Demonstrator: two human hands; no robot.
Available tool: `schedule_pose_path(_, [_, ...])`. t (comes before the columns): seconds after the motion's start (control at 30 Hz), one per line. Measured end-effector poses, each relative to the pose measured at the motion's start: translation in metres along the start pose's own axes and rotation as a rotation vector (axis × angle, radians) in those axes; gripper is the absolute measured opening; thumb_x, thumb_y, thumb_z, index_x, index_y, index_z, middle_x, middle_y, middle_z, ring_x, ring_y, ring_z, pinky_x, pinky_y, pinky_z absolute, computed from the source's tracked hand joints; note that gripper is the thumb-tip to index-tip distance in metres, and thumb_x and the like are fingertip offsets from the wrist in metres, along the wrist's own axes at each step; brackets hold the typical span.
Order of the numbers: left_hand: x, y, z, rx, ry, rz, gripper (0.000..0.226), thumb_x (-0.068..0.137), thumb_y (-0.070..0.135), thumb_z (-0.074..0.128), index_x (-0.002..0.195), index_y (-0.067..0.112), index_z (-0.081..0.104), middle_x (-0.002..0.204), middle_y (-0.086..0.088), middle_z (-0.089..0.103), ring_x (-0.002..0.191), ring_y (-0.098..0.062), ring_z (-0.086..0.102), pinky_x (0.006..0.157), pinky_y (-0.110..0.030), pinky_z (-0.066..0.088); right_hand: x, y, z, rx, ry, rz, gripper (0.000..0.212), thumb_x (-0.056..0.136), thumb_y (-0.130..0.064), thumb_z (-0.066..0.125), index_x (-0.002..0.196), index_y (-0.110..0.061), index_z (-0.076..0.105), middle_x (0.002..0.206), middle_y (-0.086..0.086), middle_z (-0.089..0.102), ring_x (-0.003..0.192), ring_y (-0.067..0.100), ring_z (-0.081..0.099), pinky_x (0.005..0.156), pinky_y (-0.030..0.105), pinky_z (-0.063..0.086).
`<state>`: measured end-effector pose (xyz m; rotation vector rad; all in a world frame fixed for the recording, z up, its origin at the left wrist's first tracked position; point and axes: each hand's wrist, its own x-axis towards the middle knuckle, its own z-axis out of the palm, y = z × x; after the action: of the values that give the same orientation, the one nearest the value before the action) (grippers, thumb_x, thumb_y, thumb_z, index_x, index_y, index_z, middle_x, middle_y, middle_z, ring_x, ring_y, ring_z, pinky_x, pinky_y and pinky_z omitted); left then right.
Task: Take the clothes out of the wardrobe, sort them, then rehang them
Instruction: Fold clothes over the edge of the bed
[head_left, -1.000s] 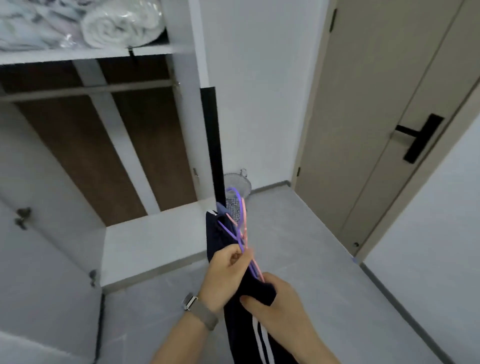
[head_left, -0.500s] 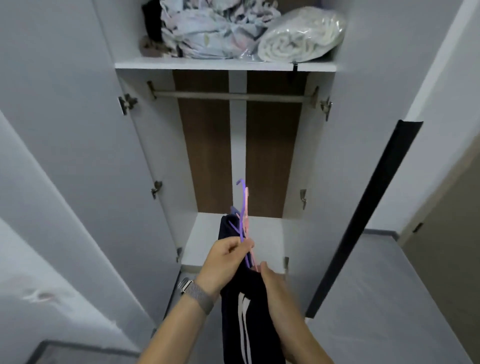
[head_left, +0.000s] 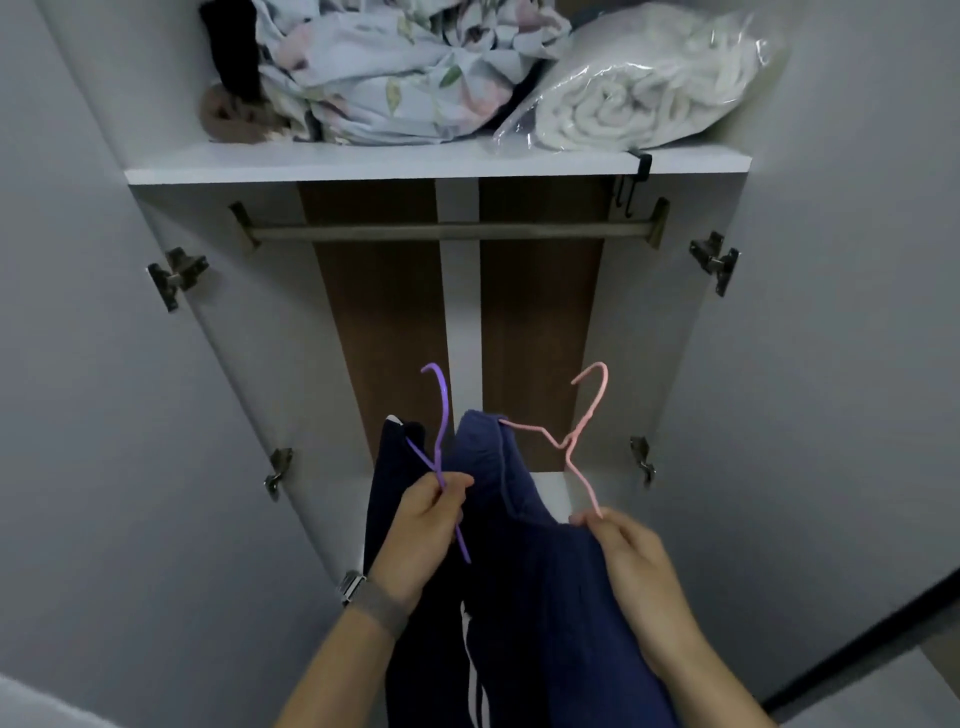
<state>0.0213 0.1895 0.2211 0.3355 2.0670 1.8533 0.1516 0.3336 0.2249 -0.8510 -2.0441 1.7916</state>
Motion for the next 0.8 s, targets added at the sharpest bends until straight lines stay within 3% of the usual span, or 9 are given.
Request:
schedule_pose_path(0.27, [0.123, 0.022, 0.035, -0.024, -0.019, 0.001, 0.026, 0.099, 0.019, 0.041, 0.083, 0.016, 0.061, 0.074, -0.002, 0.048, 0.068, -0.011, 0.045, 0.066, -0.021, 0.039, 0.162, -0.009, -0.021, -0.128, 0.181, -0.153, 0.02, 0.097, -0.021, 0.048, 0.08, -0.022, 0.058, 0.066, -0.006, 0.057, 0.063, 0.01, 0.05, 0.064, 0.029, 0.04])
schedule_pose_path(0.4, [0.172, 0.032, 0.056, -0.02, -0.018, -0.03, 0.031, 0.099, 0.01, 0.037, 0.079, 0.015, 0.061, 0.067, -0.002, 0.046, 0.062, -0.012, 0.045, 0.061, -0.022, 0.038, 0.231, -0.026, -0.024, -0.169, 0.187, -0.112, 0.029, 0.097, -0.02, 0.046, 0.072, -0.008, 0.057, 0.066, 0.002, 0.056, 0.064, 0.015, 0.05, 0.061, 0.03, 0.038])
schedule_pose_path(0.6, [0.224, 0.045, 0.065, -0.005, -0.085, -0.059, 0.027, 0.1, 0.009, 0.034, 0.091, 0.013, 0.059, 0.072, 0.002, 0.054, 0.06, -0.007, 0.051, 0.054, -0.015, 0.039, 0.315, -0.072, -0.044, -0.188, 0.325, -0.15, 0.03, 0.094, -0.012, 0.046, 0.065, -0.013, 0.051, 0.06, 0.0, 0.048, 0.055, 0.013, 0.043, 0.053, 0.03, 0.034])
schedule_pose_path(0.73, [0.25, 0.052, 0.061, 0.012, -0.097, -0.034, 0.023, 0.099, 0.007, 0.036, 0.103, 0.007, 0.059, 0.075, 0.002, 0.06, 0.047, 0.006, 0.052, 0.044, -0.008, 0.036, 0.356, -0.097, -0.057, -0.204, 0.427, -0.194, 0.037, 0.094, -0.012, 0.045, 0.059, -0.017, 0.041, 0.056, -0.002, 0.041, 0.05, 0.012, 0.037, 0.05, 0.029, 0.031])
schedule_pose_path(0.8, [0.261, 0.055, 0.058, 0.021, -0.104, -0.035, 0.022, 0.099, 0.007, 0.037, 0.104, 0.006, 0.059, 0.077, 0.002, 0.062, 0.052, 0.002, 0.054, 0.043, -0.008, 0.036, 0.377, -0.105, -0.061, -0.224, 0.463, -0.193, 0.037, 0.094, -0.013, 0.044, 0.058, -0.019, 0.038, 0.056, -0.003, 0.04, 0.05, 0.012, 0.036, 0.052, 0.029, 0.031])
